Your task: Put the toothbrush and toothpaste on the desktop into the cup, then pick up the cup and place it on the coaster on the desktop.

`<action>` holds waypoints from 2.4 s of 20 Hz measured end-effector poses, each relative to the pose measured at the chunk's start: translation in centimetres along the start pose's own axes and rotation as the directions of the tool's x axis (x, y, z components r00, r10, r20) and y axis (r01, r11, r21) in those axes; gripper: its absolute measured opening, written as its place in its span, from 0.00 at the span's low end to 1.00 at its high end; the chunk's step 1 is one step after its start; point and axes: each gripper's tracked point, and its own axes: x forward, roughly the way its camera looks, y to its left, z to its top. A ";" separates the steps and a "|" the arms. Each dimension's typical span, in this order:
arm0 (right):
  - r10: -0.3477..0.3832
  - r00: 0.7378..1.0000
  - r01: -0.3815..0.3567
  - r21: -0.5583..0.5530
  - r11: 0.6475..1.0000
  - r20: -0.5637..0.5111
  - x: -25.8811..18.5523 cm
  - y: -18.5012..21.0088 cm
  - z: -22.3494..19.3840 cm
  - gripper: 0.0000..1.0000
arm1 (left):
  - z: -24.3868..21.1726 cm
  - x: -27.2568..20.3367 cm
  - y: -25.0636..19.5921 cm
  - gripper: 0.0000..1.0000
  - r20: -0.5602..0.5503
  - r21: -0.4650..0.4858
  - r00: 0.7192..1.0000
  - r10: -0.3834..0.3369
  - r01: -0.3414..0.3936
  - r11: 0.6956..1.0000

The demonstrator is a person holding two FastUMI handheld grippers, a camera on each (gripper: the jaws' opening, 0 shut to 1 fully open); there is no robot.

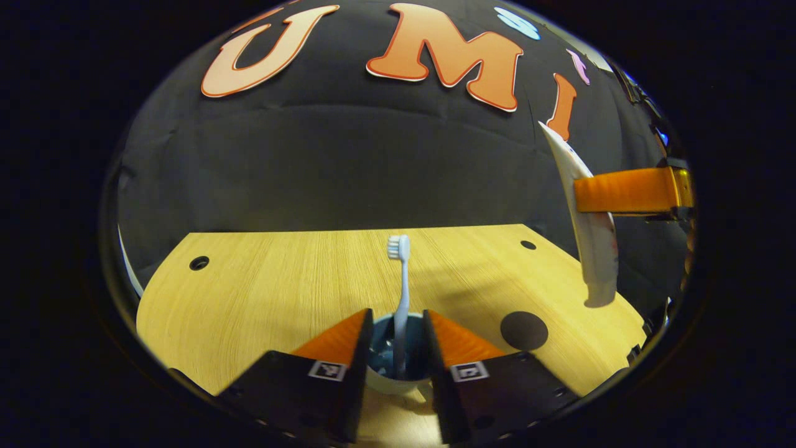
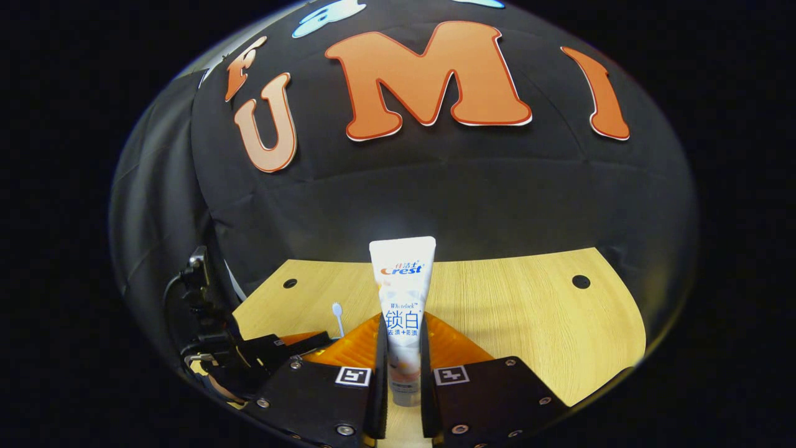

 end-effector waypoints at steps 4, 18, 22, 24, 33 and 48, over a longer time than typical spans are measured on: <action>0.044 0.998 -0.044 -0.004 0.999 0.054 0.5 1.5 1.4 0.22 | 0.7 -2.6 1.7 0.92 0.046 0.025 0.998 0.049 -0.050 0.998; 0.305 0.912 -0.285 -0.108 0.952 0.276 3.8 11.8 3.2 0.22 | -1.4 -10.5 9.4 0.97 0.011 -0.010 0.975 0.224 -0.224 0.975; 0.327 0.912 -0.301 -0.141 0.943 0.246 5.7 13.1 0.7 0.22 | -2.4 -12.0 10.9 0.98 -0.006 -0.012 0.968 0.252 -0.252 0.968; 0.339 0.913 -0.314 -0.138 0.939 0.229 6.5 13.7 -0.8 0.23 | -2.6 -12.3 11.2 0.97 -0.013 -0.008 0.966 0.258 -0.258 0.966; 0.315 0.939 -0.276 -0.247 0.929 0.136 9.2 14.1 -6.5 0.29 | -4.4 -13.0 11.1 0.98 -0.054 0.008 0.966 0.252 -0.252 0.968; 0.261 0.965 -0.248 -0.277 0.928 0.009 8.5 13.0 -9.0 0.36 | -5.5 -13.1 11.4 0.98 -0.082 -0.035 0.962 0.262 -0.266 0.963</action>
